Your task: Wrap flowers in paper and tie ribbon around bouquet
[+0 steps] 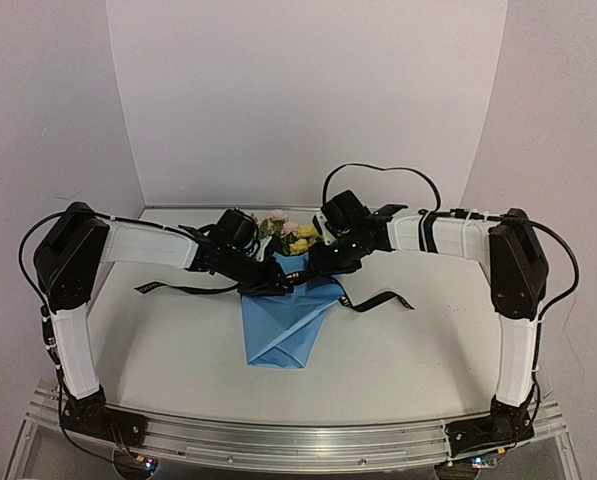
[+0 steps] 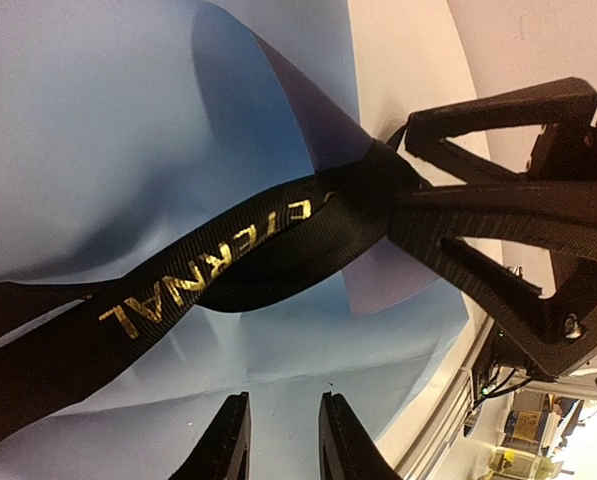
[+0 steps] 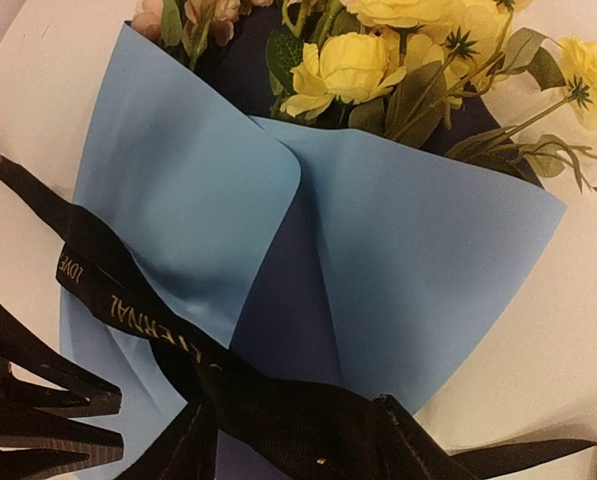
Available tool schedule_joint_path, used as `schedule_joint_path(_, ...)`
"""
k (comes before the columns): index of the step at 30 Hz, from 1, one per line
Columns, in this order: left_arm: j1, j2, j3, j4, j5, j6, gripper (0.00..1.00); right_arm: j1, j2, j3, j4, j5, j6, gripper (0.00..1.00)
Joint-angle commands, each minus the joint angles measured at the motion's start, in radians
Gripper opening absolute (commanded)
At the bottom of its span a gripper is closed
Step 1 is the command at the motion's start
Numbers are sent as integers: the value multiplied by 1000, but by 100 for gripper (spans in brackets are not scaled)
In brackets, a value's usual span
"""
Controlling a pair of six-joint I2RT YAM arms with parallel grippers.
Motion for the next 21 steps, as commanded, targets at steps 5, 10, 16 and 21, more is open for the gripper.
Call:
schedule_joint_path(5, -4, -1, 76, 24, -27, -7, 27, -1, 24, 39, -36, -13, -20, 44)
schedule_joint_path(10, 34, 52, 226, -81, -106, 1, 37, -1, 15, 38, -36, 29, -24, 47)
schedule_joint_path(16, 90, 243, 471, -202, -29, -24, 40, -1, 5, 30, -37, 35, -21, 31)
schedule_joint_path(21, 90, 337, 564, -223, 52, -44, 49, -1, 0, 25, -36, 29, -15, 18)
